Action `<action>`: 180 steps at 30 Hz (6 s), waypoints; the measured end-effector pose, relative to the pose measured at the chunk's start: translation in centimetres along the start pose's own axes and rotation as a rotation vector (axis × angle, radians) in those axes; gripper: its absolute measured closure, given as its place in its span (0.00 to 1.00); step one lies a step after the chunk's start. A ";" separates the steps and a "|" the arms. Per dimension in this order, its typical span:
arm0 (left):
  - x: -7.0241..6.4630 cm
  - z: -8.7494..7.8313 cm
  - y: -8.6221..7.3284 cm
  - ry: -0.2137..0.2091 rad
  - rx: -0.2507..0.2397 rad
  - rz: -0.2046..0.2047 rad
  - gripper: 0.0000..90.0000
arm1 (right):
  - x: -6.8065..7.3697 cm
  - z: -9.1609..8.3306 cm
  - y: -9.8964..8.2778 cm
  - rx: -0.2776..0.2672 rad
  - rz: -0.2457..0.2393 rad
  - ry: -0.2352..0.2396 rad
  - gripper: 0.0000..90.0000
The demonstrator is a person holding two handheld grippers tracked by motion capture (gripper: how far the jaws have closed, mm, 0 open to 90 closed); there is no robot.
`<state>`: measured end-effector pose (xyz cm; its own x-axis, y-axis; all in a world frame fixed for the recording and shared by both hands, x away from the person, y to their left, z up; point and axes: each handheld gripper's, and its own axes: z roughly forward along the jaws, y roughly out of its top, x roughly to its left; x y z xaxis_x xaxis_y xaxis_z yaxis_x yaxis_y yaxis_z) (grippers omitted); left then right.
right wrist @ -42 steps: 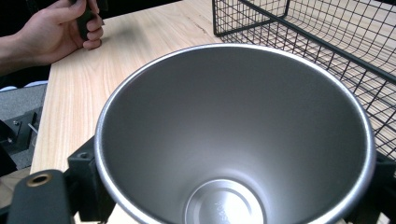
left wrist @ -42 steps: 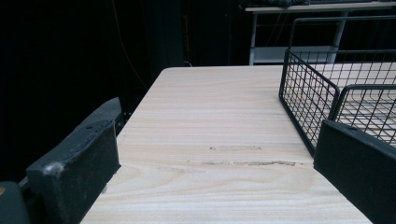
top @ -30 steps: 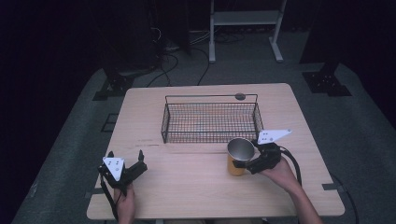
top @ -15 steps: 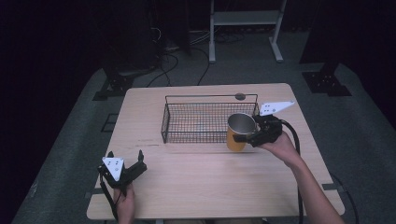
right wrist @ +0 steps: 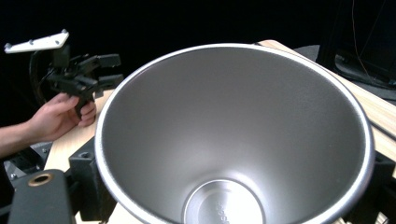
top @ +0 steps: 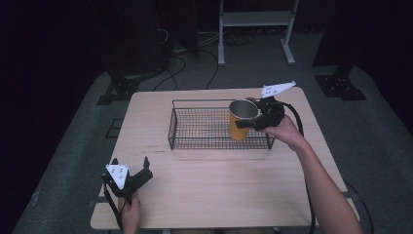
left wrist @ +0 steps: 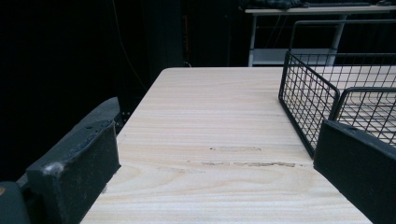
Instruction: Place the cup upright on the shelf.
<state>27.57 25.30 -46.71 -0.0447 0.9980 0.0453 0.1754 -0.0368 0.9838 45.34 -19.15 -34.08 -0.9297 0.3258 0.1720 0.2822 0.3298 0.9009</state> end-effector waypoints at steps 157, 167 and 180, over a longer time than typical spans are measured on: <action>-0.1 0.1 0.0 0.002 0.002 0.010 0.00 | -4.7 6.7 -1.6 0.236 -0.024 -0.144 0.00; -0.1 0.0 0.0 0.001 0.002 0.013 0.00 | -4.6 5.6 -1.3 0.217 -0.023 -0.151 0.00; -0.2 0.0 0.0 0.001 0.001 0.015 0.00 | -4.5 3.4 -1.3 0.189 -0.014 -0.173 0.00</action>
<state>27.61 25.15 -46.72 -0.0432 0.9972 0.0603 0.1772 -0.0517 0.9828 49.93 -18.02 -37.37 -0.8841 0.4614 0.0747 0.3241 0.4901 0.8091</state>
